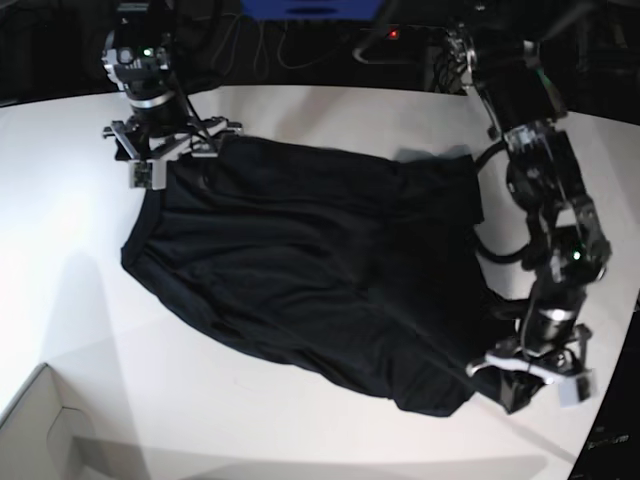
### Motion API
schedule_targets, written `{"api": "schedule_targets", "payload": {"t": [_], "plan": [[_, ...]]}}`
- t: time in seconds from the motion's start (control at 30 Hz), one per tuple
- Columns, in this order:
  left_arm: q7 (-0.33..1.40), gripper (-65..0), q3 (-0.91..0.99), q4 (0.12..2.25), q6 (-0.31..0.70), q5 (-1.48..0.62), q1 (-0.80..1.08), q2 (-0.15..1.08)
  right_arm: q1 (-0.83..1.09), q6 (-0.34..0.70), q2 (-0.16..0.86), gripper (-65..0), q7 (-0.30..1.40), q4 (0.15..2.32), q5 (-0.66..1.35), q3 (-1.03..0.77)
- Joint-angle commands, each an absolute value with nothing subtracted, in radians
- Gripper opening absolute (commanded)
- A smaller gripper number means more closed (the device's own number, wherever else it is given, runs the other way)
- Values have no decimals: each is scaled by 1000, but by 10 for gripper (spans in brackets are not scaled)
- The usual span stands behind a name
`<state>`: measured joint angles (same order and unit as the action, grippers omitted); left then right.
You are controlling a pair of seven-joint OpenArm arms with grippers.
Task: Layout the t-shirt on the table in an organized manner, then fold the t-shirt properly
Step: 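Regrasp the shirt edges with both grippers and smooth it flat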
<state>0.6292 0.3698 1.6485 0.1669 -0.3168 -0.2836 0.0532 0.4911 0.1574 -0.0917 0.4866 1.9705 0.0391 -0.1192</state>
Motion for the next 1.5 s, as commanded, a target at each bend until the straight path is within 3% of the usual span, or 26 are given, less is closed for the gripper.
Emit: {"api": "schedule_targets", "payload": {"t": [0.0, 0.13, 0.23, 0.3, 0.43, 0.57, 0.9, 1.07, 1.13, 1.27, 1.47], "plan": [[613, -633, 355, 1596, 166, -318, -325, 68, 498, 157, -90, -210, 467, 1991, 45, -119], [613, -478, 289, 1409, 170, -325, -364, 74, 530, 157, -90, -210, 467, 1991, 45, -119], [613, -341, 289, 1419, 170, -328, -309, 73, 539, 157, -90, -210, 467, 1991, 45, -120], [613, -297, 292, 1488, 170, -328, -251, 73, 539, 157, -90, -210, 467, 1991, 45, -120], [607, -297, 361, 1695, 176, -328, -22, 73, 539, 157, -90, -210, 467, 1991, 45, -120], [601, -297, 409, 1733, 176, -328, 153, 67, 532, 157, -90, -210, 467, 1991, 48, -119], [611, -297, 400, 1629, 176, -328, 206, 62, 509, 157, -90, -210, 467, 1991, 50, -114], [613, -325, 367, 1626, 176, -328, 228, 62, 509, 157, -90, -210, 467, 1991, 50, -114], [613, -403, 358, 1626, 176, -328, 239, 64, 509, 157, -90, -210, 467, 1991, 50, -114], [613, -645, 352, 1624, 176, -325, 243, 64, 507, 157, -90, -210, 467, 1991, 50, -114], [613, -649, 361, 1727, 177, -344, 286, 62, 506, 157, -90, -210, 467, 1991, 50, -116]]}}
